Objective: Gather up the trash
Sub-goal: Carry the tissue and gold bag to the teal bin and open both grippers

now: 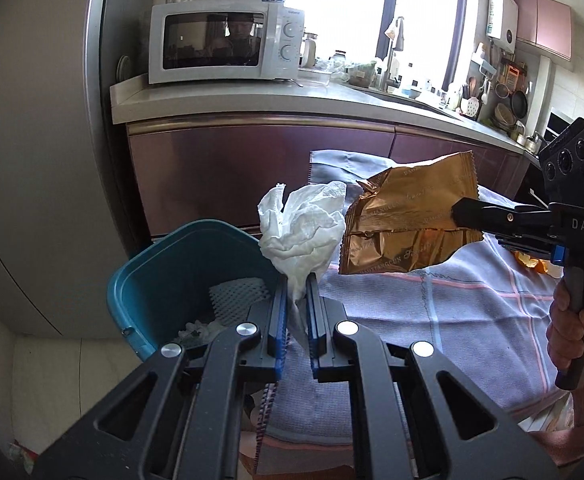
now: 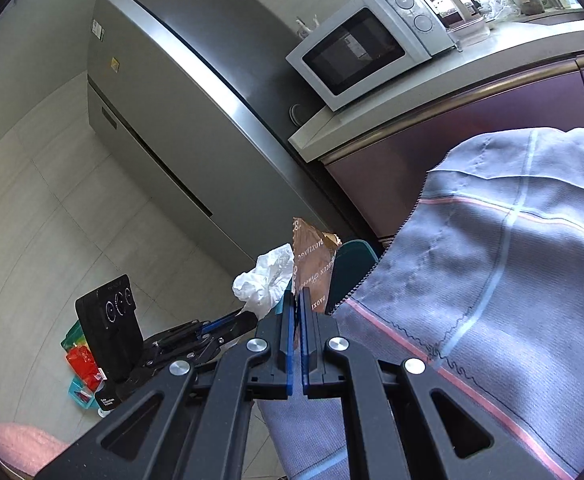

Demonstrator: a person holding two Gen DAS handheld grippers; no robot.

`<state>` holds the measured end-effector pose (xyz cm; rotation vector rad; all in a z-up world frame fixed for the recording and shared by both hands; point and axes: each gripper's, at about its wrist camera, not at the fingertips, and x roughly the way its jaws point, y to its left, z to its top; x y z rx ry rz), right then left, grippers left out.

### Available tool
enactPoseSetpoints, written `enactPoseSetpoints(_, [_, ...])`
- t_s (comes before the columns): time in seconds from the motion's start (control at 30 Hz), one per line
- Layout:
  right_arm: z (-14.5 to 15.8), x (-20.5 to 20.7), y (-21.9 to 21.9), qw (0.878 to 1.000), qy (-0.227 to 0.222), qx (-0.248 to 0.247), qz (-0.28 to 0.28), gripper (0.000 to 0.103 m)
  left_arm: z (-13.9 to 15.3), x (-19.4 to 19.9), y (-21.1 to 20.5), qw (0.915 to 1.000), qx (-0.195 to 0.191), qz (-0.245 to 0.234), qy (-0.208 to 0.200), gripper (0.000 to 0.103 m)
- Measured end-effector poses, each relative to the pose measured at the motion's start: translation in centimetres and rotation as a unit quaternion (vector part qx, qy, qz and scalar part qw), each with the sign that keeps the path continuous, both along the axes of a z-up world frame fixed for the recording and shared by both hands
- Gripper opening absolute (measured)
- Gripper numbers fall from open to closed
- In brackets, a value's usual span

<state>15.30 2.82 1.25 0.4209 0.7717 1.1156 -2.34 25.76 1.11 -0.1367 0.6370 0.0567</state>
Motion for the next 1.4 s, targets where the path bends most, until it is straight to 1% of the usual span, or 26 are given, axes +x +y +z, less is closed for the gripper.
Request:
enactPoseSetpoints(0.5, [0.0,1.7,6.2,0.999,0.0,-0.023,0.045,0.002,-1.1,0.2,3.9,0.9988,0.0,0.048,0.012,0.009])
enactPoseSetpoints(0.73, [-0.9,2.8,9.1,0.997,0.013,-0.045,0.057,0.002,-2.9,1.1,5.7,0.997,-0.007,0.069,0.034,0.01])
enactPoseSetpoints(0.97, [-2.1,3.8,11.7,0.995,0.025,-0.072,0.067,0.002,-4.7,2.1,6.6,0.9954,-0.01,0.079,0.054,0.01])
enactPoseSetpoints(1.2, [-3.3,4.6,13.7,0.992,0.046,-0.09,0.076,0.002,-6.4,3.0,7.6,0.9932,-0.018,0.09,0.071,0.01])
enactPoseSetpoints(1.4, [-4.2,5.4,15.4,0.99,0.054,-0.106,0.081,0.002,-7.5,4.0,8.4,0.9916,-0.019,0.099,0.081,0.011])
